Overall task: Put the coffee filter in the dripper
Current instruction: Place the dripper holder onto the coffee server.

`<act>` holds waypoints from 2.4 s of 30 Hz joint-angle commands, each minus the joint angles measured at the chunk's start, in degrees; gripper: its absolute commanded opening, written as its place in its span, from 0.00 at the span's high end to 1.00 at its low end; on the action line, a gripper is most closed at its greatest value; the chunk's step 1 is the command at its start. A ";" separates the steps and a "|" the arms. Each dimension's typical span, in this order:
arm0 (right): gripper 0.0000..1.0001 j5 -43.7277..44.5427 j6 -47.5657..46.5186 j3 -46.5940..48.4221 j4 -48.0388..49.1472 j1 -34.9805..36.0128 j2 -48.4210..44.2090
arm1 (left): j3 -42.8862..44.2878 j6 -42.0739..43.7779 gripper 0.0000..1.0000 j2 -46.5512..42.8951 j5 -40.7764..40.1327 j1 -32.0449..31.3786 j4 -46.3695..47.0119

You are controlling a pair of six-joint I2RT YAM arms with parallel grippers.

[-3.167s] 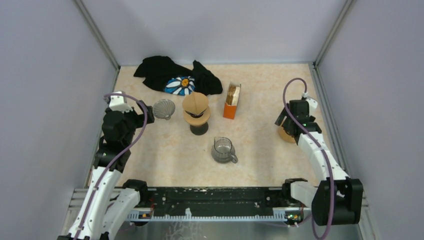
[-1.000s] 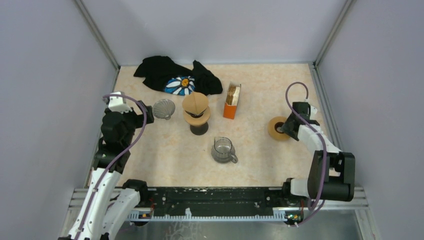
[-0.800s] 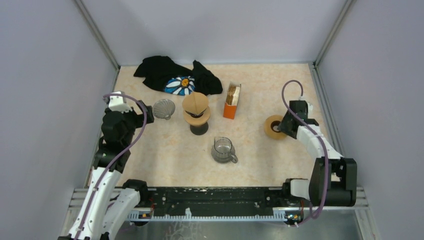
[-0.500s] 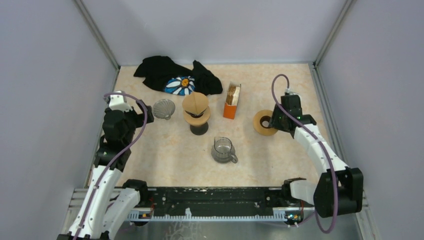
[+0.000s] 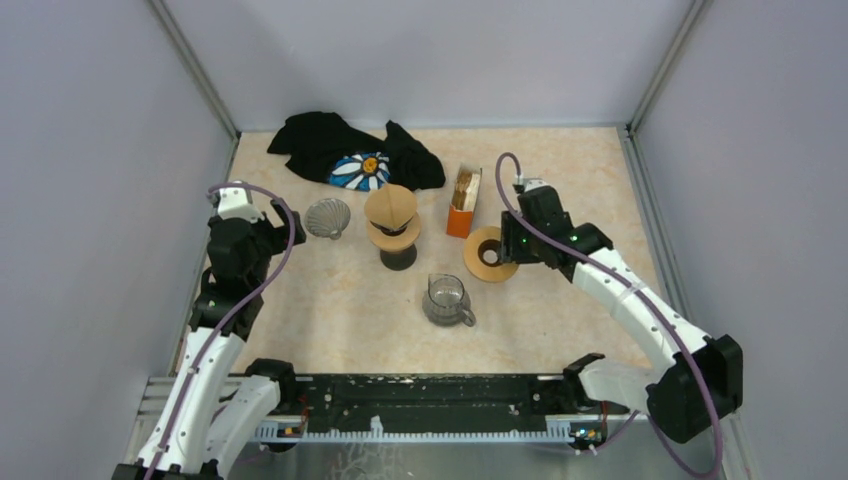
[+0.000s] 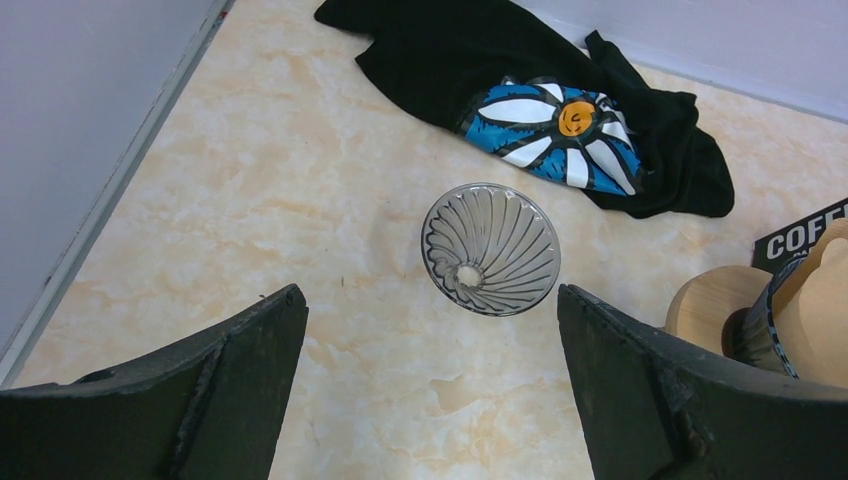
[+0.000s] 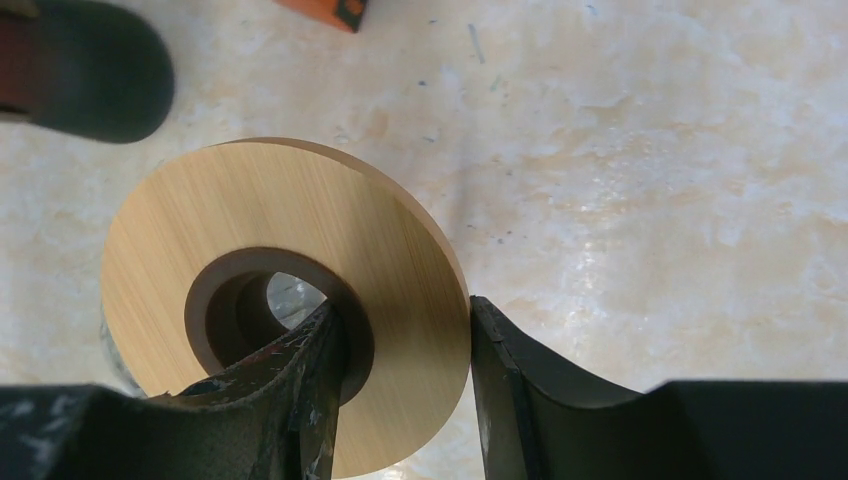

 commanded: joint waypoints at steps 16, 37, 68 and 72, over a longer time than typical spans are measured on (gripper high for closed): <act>0.64 3.95 -2.10 10.31 -0.87 20.76 7.51 | -0.06 0.40 0.01 0.17 -1.22 0.51 0.68; 0.62 3.17 -2.36 8.93 1.71 24.48 14.11 | 0.03 0.42 0.01 -0.02 -0.17 0.53 0.70; 0.45 3.11 -1.16 4.87 4.11 24.45 12.68 | 0.01 0.44 0.01 0.27 0.16 0.60 0.74; 0.41 3.26 -0.51 4.44 4.88 24.45 11.01 | 0.07 0.22 0.01 0.48 0.03 0.60 0.66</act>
